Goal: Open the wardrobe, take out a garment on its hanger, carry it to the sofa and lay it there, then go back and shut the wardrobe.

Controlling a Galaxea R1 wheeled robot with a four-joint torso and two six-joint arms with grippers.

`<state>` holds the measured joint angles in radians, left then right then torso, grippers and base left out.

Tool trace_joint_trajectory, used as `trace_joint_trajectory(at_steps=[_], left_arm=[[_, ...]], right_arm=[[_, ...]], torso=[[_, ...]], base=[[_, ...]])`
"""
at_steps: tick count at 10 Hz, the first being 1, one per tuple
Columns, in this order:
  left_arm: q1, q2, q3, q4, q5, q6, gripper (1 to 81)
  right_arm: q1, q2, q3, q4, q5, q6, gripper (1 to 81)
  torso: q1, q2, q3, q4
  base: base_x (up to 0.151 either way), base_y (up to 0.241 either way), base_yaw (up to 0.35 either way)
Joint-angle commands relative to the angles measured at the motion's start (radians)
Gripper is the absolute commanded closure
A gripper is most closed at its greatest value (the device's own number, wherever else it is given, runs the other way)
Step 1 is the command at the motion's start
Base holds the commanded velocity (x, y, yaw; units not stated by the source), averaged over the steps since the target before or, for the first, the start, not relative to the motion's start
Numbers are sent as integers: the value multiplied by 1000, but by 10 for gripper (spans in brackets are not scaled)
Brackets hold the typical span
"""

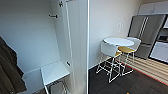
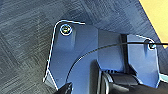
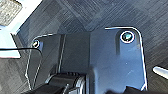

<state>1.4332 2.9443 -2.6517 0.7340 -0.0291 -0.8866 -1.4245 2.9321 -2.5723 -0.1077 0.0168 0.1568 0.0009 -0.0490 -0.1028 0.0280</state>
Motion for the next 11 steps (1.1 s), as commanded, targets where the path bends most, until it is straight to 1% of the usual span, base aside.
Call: trace_joint_trajectory(at_steps=[1, 10, 11], left_arm=[[-47, -8, -1, 8, 41, 9, 10], [-44, -5, -1, 8, 41, 11, 10], [-44, -5, -1, 8, 41, 21, 10]], right_arm=[[54, 0, 2, 0, -48, -3, 10], [54, 6, -5, 0, -49, -5, 10], [54, 8, -5, 0, -49, -3, 10]], torso=[[0, 0, 0, 0], [0, 0, 0, 0], [0, 0, 0, 0]], base=[[0, 0, 290], [0, 0, 291], [0, 0, 294]])
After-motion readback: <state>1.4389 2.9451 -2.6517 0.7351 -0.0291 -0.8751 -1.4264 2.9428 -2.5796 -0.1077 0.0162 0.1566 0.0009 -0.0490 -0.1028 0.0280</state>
